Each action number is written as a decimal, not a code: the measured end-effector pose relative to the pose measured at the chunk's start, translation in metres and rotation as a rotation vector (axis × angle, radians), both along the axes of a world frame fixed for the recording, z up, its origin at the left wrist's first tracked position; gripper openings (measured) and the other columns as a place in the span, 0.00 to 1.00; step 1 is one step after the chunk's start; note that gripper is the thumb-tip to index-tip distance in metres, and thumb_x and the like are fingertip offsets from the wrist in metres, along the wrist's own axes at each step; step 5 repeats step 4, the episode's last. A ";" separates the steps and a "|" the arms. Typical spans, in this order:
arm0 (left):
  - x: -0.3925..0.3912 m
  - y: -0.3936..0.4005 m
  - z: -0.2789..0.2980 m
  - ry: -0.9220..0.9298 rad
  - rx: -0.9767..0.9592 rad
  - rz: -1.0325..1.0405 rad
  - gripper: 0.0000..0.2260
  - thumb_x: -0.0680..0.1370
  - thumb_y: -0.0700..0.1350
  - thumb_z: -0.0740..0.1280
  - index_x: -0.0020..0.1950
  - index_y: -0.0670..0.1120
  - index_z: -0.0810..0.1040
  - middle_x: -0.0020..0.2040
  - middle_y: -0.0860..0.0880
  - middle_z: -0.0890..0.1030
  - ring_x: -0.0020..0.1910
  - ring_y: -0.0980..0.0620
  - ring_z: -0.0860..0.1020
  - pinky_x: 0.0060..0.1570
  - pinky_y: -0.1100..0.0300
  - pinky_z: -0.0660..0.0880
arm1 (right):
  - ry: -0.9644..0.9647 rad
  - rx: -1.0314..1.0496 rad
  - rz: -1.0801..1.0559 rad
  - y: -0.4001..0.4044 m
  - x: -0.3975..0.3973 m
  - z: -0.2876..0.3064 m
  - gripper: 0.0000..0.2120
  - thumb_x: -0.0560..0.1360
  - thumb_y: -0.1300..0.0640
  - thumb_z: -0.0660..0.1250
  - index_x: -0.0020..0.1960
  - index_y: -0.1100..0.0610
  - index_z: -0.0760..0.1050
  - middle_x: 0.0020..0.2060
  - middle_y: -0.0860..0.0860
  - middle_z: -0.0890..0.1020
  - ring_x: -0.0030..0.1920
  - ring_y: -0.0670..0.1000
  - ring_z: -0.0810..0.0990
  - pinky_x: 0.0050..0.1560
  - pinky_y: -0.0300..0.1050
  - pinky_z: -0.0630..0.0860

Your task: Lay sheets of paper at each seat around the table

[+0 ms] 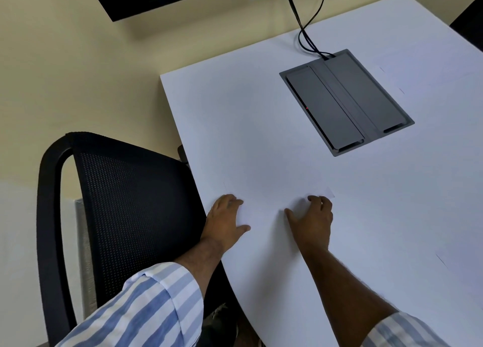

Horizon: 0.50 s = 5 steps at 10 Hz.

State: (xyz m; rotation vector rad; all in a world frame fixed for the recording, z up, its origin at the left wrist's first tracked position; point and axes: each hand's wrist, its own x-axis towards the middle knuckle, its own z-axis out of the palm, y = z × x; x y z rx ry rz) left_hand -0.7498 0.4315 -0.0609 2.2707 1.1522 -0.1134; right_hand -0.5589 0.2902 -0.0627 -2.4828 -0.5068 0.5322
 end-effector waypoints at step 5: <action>0.006 -0.064 0.050 -0.129 0.011 0.138 0.26 0.78 0.59 0.72 0.74 0.53 0.74 0.79 0.54 0.65 0.80 0.54 0.62 0.75 0.51 0.70 | -0.084 0.035 0.165 -0.050 0.001 0.042 0.29 0.74 0.51 0.75 0.73 0.52 0.71 0.78 0.50 0.65 0.75 0.57 0.69 0.61 0.60 0.81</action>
